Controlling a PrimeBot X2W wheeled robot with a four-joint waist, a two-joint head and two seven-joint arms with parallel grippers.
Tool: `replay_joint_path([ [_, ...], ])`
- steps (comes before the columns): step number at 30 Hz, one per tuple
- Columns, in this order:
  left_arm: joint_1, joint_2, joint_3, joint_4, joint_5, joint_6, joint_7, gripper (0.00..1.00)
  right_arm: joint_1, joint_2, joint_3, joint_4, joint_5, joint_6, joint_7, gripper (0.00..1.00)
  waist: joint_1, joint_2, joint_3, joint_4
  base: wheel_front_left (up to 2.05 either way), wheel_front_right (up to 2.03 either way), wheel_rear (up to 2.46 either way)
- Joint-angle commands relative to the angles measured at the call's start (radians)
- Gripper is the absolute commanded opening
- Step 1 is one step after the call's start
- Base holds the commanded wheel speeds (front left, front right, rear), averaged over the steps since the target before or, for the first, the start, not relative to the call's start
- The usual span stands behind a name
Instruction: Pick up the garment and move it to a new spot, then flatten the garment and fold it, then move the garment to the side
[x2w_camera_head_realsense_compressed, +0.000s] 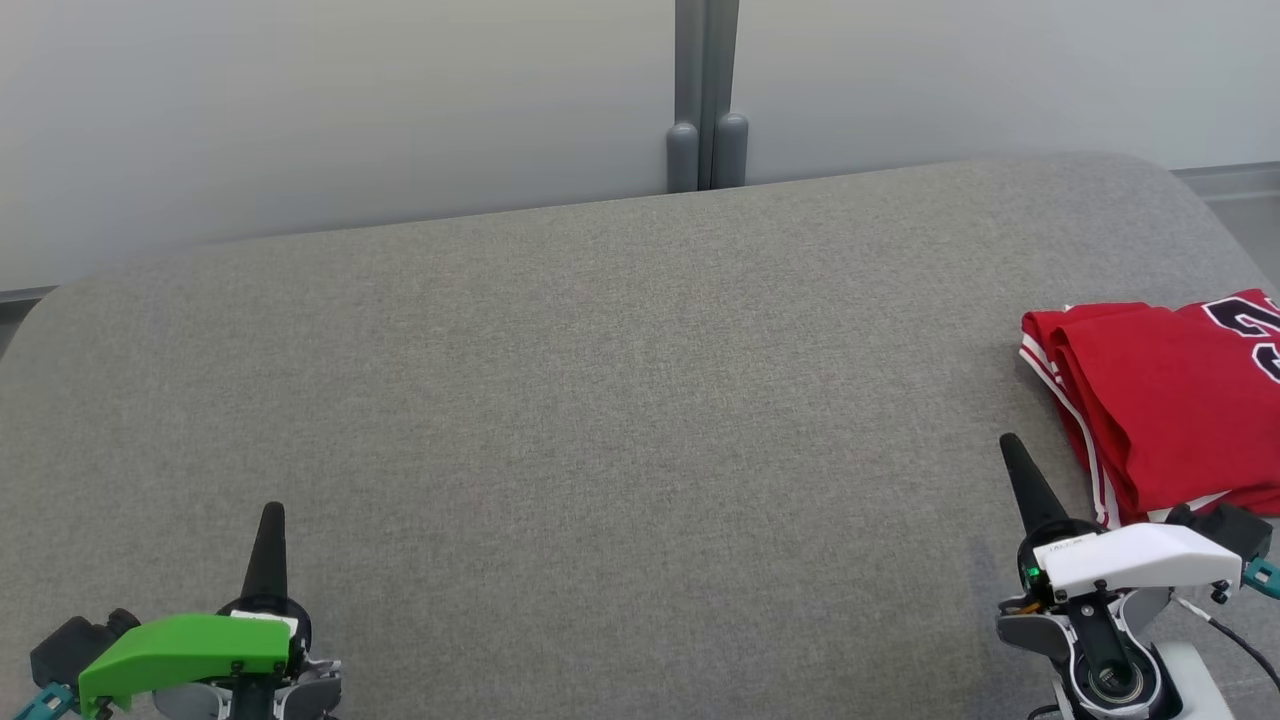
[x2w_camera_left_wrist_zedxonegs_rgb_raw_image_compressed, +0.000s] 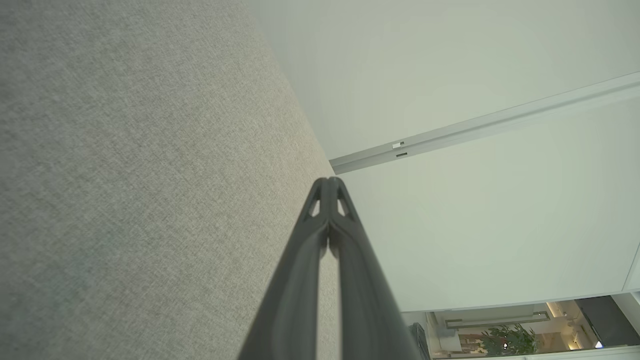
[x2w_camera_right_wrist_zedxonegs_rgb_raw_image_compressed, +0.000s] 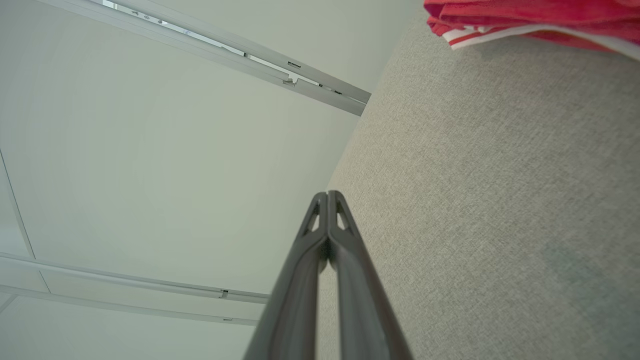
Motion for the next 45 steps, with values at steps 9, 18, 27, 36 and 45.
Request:
replay_joint_path([
  [9,-0.031,-0.004,0.027,-0.009,-0.094,-0.027,0.028,0.0,-0.025,-0.007,-0.014,0.004,0.111,0.0,0.025,0.0,0.0,0.0,0.002,0.002,0.0,0.0,0.0],
  [18,-0.033,-0.007,0.042,-0.01,-0.156,-0.041,0.047,0.0,-0.031,-0.007,-0.023,0.01,0.186,0.0,0.043,0.0,0.0,0.0,0.003,0.004,0.0,0.0,0.0],
  [27,-0.041,-0.011,0.058,-0.011,-0.216,-0.053,0.064,0.0,-0.035,-0.006,-0.031,0.016,0.257,0.001,0.059,0.0,0.0,0.0,0.005,0.006,0.0,0.0,0.0],
  [36,-0.045,-0.013,0.069,-0.012,-0.266,-0.062,0.079,0.0,-0.038,-0.006,-0.038,0.02,0.316,0.001,0.071,0.0,0.0,0.0,0.006,0.007,0.0,0.0,0.0],
  [45,-0.048,-0.017,0.084,-0.013,-0.316,-0.074,0.095,0.0,-0.039,-0.006,-0.045,0.026,0.378,0.001,0.087,0.0,0.0,0.0,0.008,0.009,0.0,0.0,0.0],
])
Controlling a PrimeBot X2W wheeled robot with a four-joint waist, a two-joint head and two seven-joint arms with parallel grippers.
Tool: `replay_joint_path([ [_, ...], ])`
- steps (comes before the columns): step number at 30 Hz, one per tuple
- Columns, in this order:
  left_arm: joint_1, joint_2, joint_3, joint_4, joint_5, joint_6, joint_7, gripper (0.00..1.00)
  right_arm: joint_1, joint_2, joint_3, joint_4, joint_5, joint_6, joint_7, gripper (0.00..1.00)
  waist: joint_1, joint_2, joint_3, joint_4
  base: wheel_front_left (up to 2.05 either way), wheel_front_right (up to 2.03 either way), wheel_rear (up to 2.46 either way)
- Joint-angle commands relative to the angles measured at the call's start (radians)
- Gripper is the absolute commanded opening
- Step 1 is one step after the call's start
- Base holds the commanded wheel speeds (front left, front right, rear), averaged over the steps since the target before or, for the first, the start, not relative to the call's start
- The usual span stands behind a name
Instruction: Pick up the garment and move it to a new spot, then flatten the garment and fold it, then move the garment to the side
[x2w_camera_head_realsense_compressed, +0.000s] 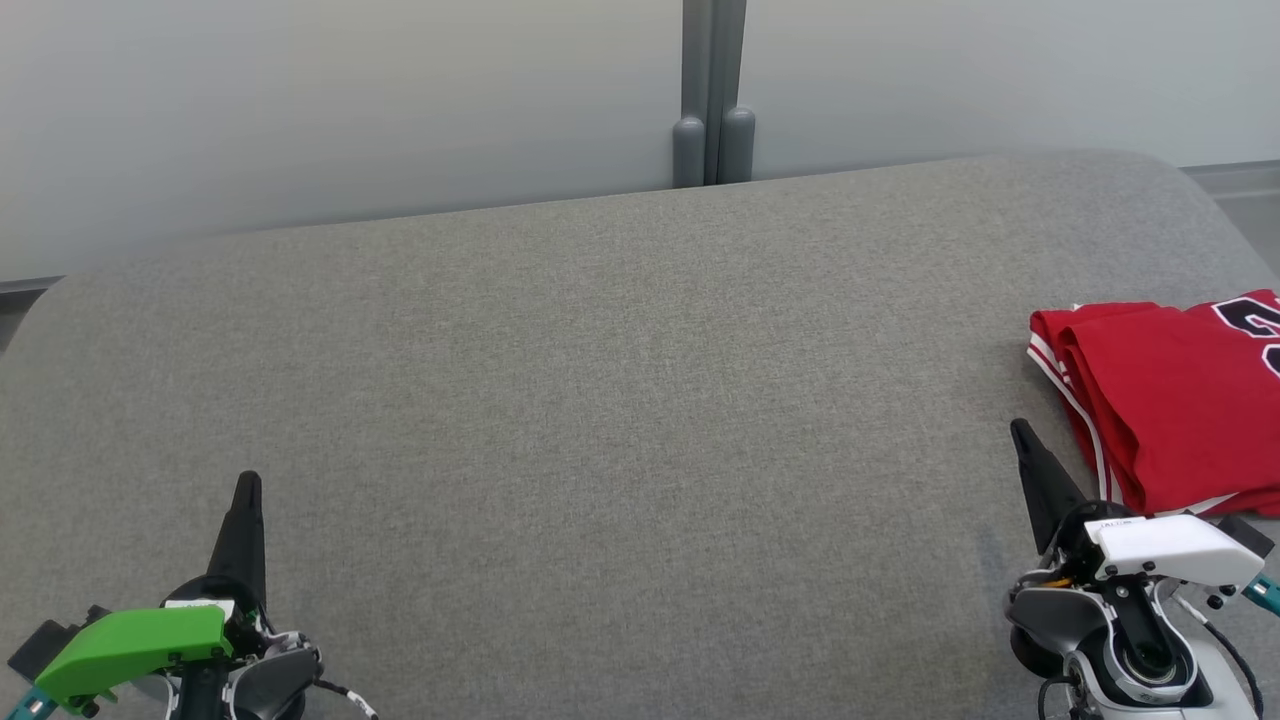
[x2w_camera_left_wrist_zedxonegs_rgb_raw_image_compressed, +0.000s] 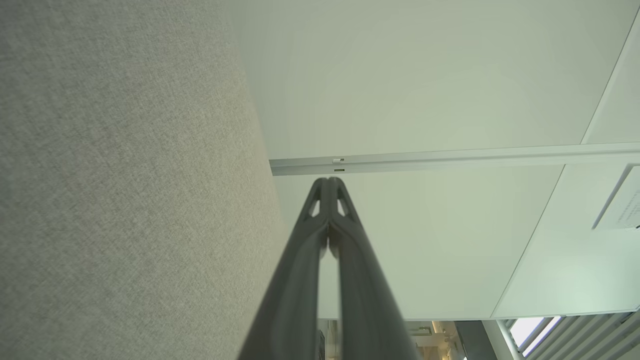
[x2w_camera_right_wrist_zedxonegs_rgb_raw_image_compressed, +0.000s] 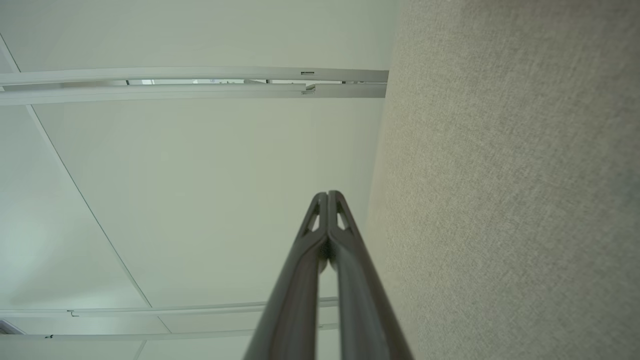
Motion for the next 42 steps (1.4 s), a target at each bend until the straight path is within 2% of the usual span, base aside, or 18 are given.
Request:
replay_joint_path([
  [1,-0.017,-0.001,0.009,-0.003,-0.019,-0.008,0.004,0.0,-0.008,-0.005,-0.003,0.003,0.017,0.001,0.006,0.0,0.0,0.0,0.0,0.0,0.0,0.0,0.0],
  [42,-0.016,-0.001,0.012,-0.003,-0.032,-0.012,0.011,0.0,-0.01,-0.002,-0.009,0.005,0.033,0.001,0.013,0.0,0.0,0.0,0.001,0.001,0.0,0.0,0.0],
])
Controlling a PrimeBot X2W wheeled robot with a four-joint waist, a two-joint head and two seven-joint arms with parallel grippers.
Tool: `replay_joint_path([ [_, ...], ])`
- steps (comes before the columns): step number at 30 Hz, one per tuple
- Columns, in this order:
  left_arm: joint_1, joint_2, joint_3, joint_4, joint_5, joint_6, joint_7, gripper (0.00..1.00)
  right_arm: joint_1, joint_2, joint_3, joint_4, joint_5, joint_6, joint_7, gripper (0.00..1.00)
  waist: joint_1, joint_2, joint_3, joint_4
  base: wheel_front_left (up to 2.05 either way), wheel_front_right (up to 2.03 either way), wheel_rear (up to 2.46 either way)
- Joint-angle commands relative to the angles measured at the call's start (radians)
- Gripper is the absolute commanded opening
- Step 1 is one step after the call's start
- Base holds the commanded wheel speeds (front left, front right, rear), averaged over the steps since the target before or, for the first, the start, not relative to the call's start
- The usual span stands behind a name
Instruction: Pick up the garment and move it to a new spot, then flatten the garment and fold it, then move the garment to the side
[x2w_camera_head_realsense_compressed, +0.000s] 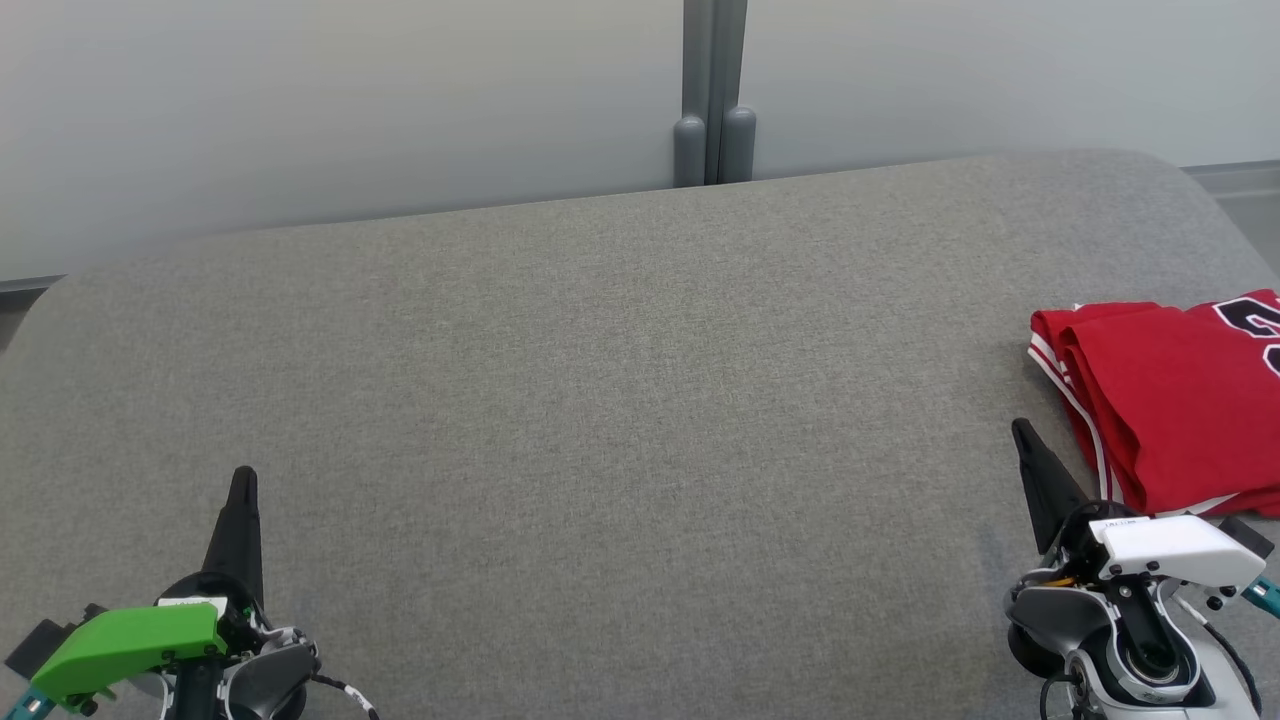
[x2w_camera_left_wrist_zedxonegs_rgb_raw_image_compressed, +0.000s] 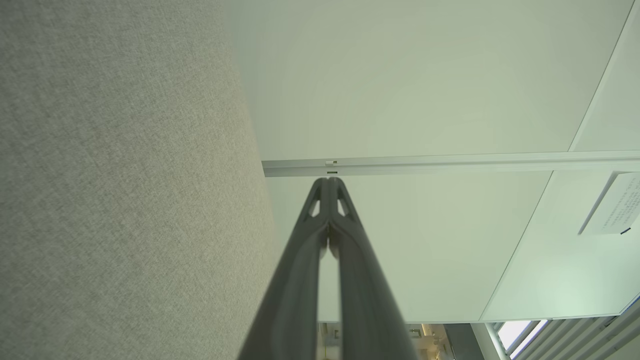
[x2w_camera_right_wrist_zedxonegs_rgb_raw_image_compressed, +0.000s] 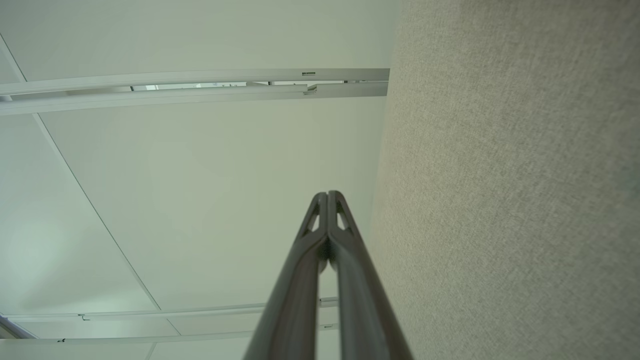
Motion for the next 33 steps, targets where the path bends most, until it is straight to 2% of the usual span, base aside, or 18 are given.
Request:
replay_joint_path([
  [1,-0.01,0.0,0.004,-0.002,-0.001,-0.007,0.006,0.0,-0.009,-0.003,-0.003,0.002,0.003,0.001,0.004,0.0,0.0,0.0,0.0,0.0,0.0,0.0,0.0],
  [33,-0.01,0.0,0.004,-0.002,-0.001,-0.007,0.006,0.0,-0.009,-0.002,-0.005,0.002,0.001,0.001,0.005,0.0,0.0,0.0,0.0,0.0,0.0,0.0,0.0],
])
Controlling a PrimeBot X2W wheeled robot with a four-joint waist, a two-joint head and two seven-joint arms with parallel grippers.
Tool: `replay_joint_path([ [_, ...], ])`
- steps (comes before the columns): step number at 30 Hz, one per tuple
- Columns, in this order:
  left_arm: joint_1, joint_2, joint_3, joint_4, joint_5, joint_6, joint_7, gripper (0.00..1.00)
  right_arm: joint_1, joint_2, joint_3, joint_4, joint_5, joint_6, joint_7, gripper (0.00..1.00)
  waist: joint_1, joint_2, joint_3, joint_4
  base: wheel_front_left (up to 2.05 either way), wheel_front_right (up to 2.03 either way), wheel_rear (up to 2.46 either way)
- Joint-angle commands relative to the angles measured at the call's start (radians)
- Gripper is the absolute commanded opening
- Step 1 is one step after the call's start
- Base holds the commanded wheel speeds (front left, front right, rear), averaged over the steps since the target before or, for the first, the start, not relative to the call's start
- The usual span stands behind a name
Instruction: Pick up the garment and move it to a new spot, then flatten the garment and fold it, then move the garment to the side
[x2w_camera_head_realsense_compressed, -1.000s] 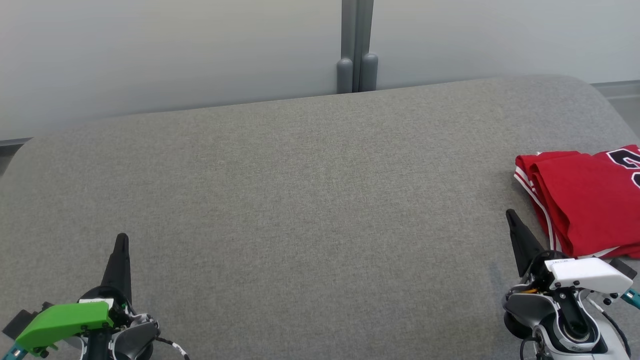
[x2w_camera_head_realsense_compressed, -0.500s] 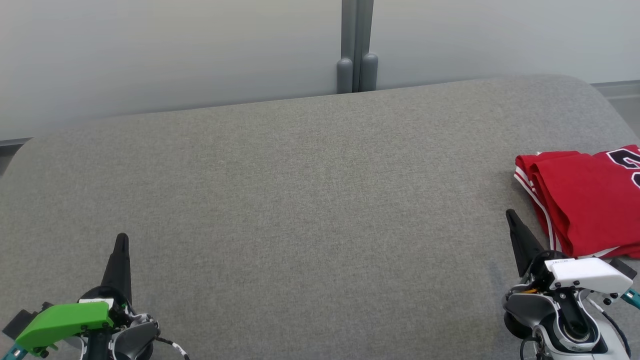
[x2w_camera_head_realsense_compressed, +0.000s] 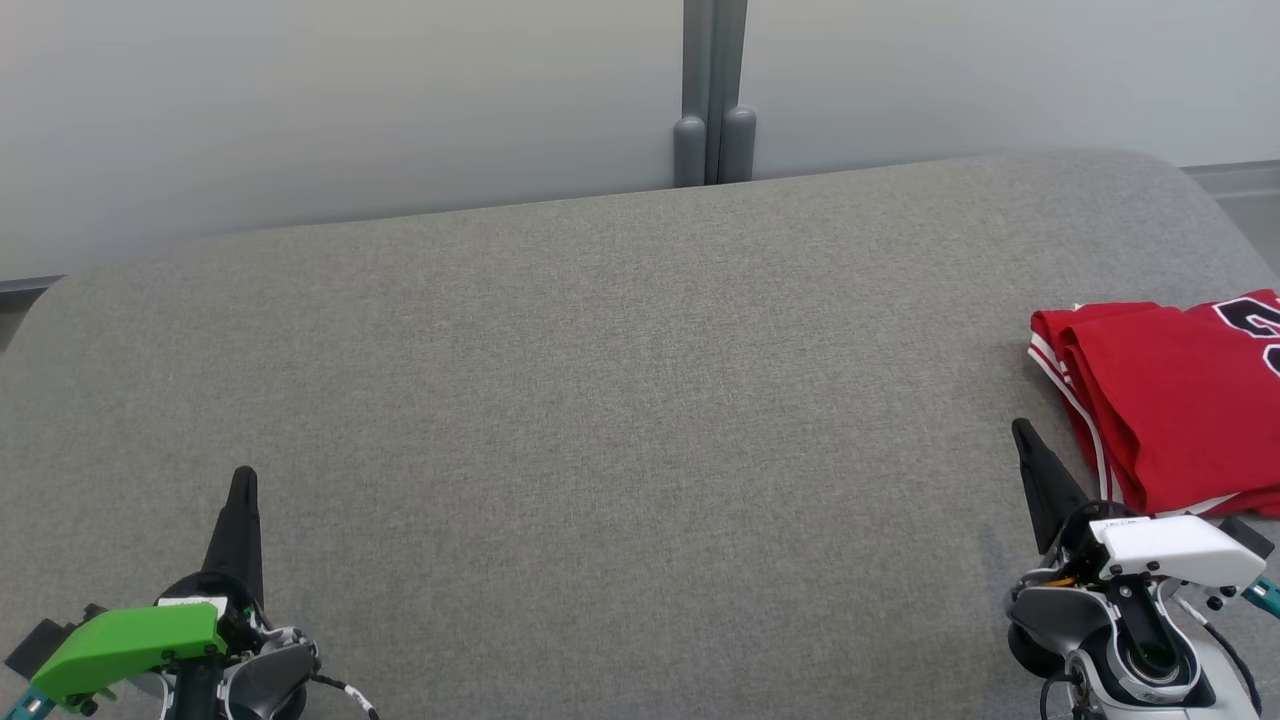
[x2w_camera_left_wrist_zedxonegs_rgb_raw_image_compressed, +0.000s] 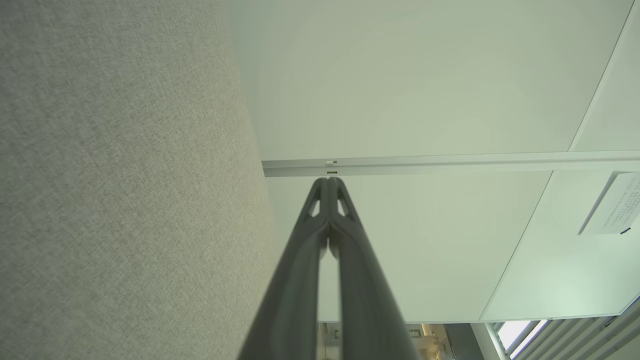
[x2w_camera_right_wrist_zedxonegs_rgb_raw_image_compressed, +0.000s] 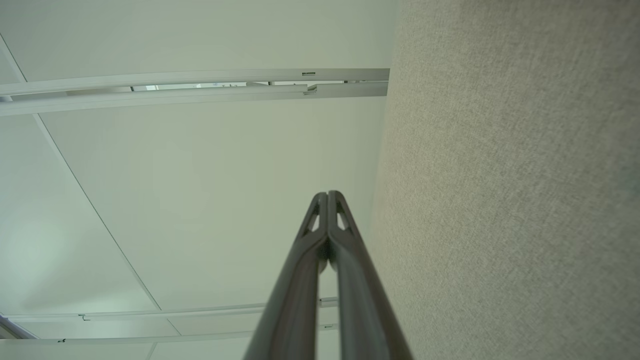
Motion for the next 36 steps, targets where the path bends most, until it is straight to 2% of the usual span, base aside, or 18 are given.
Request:
replay_joint_path([
  [1,-0.01,0.0,0.004,-0.002,-0.001,-0.007,0.006,0.0,-0.009,-0.002,-0.003,0.002,0.001,0.001,0.004,0.0,0.0,0.0,0.0,0.0,0.0,0.0,0.0],
  [36,-0.01,0.0,0.003,-0.002,-0.001,-0.007,0.006,0.0,-0.009,-0.002,-0.004,0.002,-0.001,0.001,0.003,0.0,0.0,0.0,0.0,0.0,0.0,0.0,0.0],
])
